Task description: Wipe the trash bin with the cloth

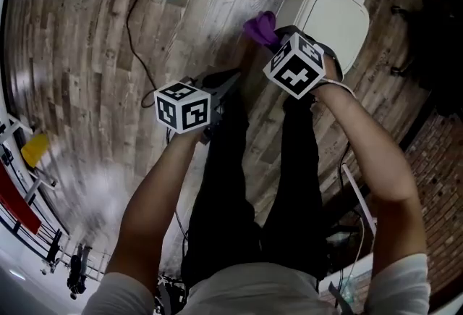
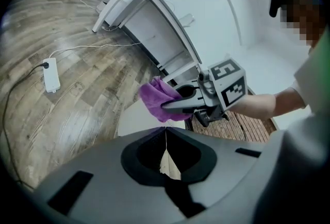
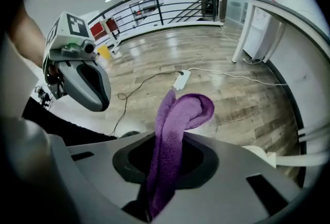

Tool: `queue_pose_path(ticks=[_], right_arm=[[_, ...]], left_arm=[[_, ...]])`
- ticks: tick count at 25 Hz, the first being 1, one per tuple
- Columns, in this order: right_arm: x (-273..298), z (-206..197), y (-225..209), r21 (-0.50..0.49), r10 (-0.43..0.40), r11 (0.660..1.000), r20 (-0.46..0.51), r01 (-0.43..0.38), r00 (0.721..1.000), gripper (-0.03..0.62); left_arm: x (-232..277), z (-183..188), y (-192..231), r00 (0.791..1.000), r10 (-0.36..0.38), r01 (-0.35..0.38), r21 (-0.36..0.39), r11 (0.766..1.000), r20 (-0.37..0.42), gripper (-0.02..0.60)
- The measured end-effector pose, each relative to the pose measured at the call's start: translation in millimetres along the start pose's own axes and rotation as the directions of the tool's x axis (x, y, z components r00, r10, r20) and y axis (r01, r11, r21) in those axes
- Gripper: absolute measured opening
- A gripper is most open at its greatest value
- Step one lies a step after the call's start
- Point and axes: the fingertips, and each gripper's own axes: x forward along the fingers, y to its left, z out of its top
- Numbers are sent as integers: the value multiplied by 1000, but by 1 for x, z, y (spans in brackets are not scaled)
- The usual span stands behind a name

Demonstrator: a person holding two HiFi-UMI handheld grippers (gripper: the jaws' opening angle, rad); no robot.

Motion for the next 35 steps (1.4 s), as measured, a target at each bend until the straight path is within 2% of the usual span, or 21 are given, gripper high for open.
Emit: queue_pose_path(ticks=[3, 6, 8, 10, 15, 18, 20, 27, 29, 35], right_arm=[[-13, -18, -50, -124, -9, 992, -147, -10, 989, 75], [-27, -33, -112, -162, -71, 986, -267, 28, 961, 75], [-32, -38, -144, -158, -72, 987, -317, 22, 946, 75], [-30, -44, -166, -131, -37, 991, -354, -11, 935, 75], [-28, -49, -225, -86, -38, 996, -437, 1, 898, 76], [-29, -56, -242, -51, -17, 999, -499, -10, 866, 76], [-31, -62, -252, -63, -32, 998, -537, -2, 843, 75], [-28, -88, -284, -228, -163, 974, -676, 7, 719, 75], [-20, -92, -278, -210, -142, 978, -689, -9, 711, 75], [-3, -89, -255, -127, -54, 991, -692, -48, 720, 75]], left_arm=[[12, 9, -6, 998, 5, -4, -15, 1000, 57, 5], [28, 16, -10, 995, 8, -3, -48, 999, 104, 5], [43, 21, -16, 991, 6, 3, -67, 998, 132, 5], [56, 26, -24, 988, -5, 17, -74, 997, 154, 5], [74, 49, -34, 980, -28, 43, -72, 996, 197, 5], [80, 58, -33, 978, -37, 50, -61, 997, 206, 5], [81, 62, -32, 977, -42, 56, -58, 997, 211, 5], [84, 51, -27, 986, -46, 48, -11, 999, 162, 5], [84, 44, -26, 988, -50, 52, -11, 999, 148, 5], [80, 30, -22, 989, -55, 60, -36, 998, 135, 5]])
